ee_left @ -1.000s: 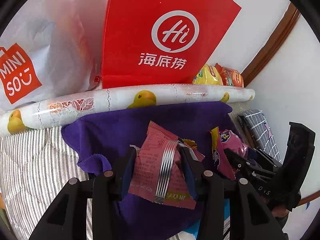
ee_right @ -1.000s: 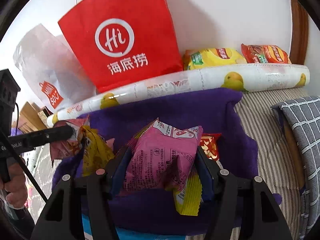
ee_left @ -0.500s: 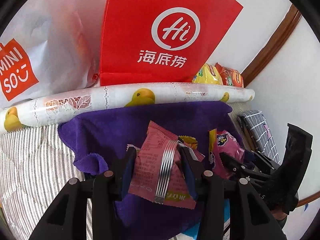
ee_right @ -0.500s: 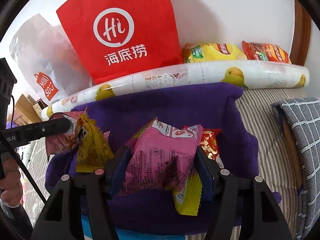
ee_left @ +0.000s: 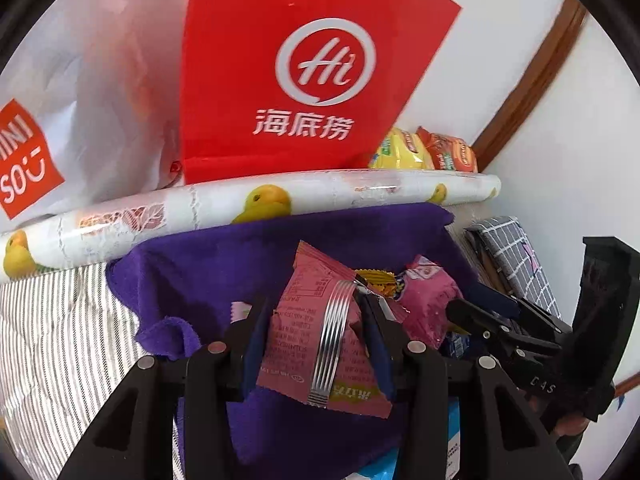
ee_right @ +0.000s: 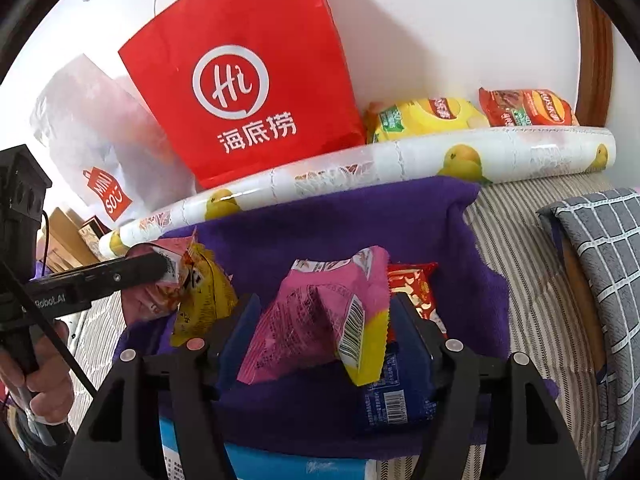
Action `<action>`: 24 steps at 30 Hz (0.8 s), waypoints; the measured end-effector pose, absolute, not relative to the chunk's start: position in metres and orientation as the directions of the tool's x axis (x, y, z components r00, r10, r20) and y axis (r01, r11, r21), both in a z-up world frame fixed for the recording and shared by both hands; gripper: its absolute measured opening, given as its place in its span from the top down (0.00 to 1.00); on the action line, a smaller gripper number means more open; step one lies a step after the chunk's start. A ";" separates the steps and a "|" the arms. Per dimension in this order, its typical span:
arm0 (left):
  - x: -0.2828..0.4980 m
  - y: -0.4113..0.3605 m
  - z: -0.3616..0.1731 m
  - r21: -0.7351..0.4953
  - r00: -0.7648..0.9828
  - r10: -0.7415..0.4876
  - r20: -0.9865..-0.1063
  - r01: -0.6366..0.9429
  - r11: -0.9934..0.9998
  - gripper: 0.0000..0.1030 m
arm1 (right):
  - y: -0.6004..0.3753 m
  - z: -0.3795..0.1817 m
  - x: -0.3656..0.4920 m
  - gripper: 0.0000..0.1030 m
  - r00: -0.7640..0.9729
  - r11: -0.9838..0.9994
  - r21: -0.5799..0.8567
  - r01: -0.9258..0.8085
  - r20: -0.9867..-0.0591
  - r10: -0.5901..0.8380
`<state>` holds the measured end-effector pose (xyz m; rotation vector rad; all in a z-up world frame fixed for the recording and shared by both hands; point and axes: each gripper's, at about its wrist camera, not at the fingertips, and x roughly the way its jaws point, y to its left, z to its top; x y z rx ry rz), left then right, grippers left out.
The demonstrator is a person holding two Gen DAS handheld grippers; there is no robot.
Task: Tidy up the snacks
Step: 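Carry the pink bag and pink-red wrapper over the purple towel, then open both grippers to drop the packets onto the towel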
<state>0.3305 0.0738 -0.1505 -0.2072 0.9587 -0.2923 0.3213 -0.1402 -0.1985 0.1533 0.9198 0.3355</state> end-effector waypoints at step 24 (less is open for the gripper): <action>0.341 0.083 -0.167 -0.326 0.438 -0.335 -0.834 0.098 0.940 0.40 | -0.148 -0.190 0.314 0.35 0.575 0.931 0.291 -0.219 -0.733 0.364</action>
